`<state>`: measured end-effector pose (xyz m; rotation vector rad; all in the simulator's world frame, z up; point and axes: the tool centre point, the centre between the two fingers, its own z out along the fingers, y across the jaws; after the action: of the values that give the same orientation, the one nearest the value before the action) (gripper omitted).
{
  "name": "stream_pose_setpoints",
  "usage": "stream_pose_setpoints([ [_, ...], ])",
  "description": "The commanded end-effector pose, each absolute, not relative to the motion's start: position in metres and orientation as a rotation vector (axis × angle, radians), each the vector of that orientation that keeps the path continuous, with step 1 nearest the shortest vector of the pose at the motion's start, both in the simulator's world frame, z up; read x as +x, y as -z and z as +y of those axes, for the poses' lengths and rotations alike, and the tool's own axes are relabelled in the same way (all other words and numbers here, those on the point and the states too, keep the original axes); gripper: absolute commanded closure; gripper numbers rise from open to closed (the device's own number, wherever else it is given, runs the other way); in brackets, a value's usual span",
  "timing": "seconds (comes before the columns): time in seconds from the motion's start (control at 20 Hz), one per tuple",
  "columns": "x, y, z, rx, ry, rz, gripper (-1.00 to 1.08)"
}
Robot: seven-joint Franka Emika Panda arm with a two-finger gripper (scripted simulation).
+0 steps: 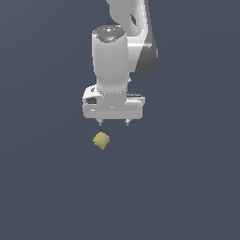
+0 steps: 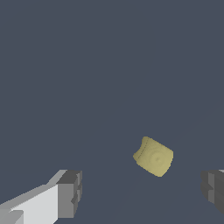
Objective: Pick up the object and move it to a goal position.
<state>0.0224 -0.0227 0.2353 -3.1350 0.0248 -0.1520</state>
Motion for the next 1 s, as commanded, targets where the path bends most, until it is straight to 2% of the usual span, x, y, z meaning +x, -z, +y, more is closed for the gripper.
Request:
stream_pose_setpoints([
  [0.0, 0.022, -0.234, -0.023, -3.135, 0.149, 0.029, -0.92],
  [0.4, 0.018, -0.204, -0.037, -3.124, 0.118, 0.193, -0.92],
  [0.95, -0.004, -0.123, -0.080, -3.063, 0.033, 0.659, -0.92],
])
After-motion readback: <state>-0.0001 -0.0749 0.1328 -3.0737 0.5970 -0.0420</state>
